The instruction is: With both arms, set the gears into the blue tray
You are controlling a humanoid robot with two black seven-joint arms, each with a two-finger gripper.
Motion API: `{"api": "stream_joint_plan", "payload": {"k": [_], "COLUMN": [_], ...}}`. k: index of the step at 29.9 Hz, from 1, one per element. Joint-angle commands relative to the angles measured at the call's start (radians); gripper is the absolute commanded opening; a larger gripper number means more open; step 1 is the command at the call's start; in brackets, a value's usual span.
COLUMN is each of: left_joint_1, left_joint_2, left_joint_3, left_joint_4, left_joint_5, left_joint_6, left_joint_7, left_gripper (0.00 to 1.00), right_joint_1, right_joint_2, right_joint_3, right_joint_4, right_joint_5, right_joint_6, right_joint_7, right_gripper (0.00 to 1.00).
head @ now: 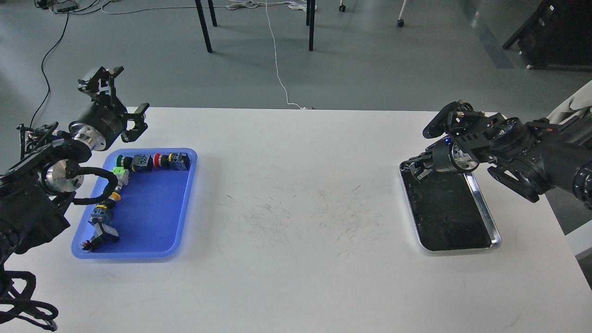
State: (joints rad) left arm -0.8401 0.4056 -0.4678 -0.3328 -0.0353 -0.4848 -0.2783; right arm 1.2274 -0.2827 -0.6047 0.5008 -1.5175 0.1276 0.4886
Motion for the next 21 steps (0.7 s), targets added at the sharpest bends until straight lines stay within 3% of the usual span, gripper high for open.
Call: {"api": "stream_joint_plan", "payload": {"k": [1,2,4,5,9,13,21], "left_joint_1": [0.001,0.001,0.001,0.001,0.002,0.006,0.006], "left_joint_2": [-0.001,-0.004,-0.005,-0.005,-0.005,-0.01,-0.004], "left_joint_3": [0.0,0.0,0.0,0.0,0.002,0.0,0.0], "left_joint_4": [0.0,0.0,0.0,0.0,0.0,0.0,0.0], "left_joint_5": [0.0,0.0,0.0,0.0,0.0,0.0,0.0], "left_joint_6": [0.0,0.0,0.002,0.002,0.002,0.003,0.003], "left_joint_7": [-0.001,0.001,0.001,0.001,0.001,-0.001,0.001], "left_gripper": [0.98,0.98,0.98,0.98,0.98,0.98,0.98], "right_joint_1": [0.015,0.027,0.058,0.07,0.135,0.168,0.244], "right_joint_2": [-0.003,-0.003,-0.007,-0.01,-0.056,-0.096,-0.222], "right_joint_3": [-0.003,-0.003,-0.001,0.003,0.011,0.008,-0.001], "right_joint_4": [-0.002,0.004,0.027,0.036,0.059,0.1,0.291], "right_joint_5": [0.0,0.005,0.013,0.019,0.089,0.117,0.108], "right_joint_6": [0.009,0.015,0.041,0.067,0.171,0.21,0.3], "right_joint_7": [0.0,0.0,0.0,0.0,0.0,0.0,0.0], "right_gripper": [0.36,0.43,0.69,0.76,0.81,0.87,0.87]}}
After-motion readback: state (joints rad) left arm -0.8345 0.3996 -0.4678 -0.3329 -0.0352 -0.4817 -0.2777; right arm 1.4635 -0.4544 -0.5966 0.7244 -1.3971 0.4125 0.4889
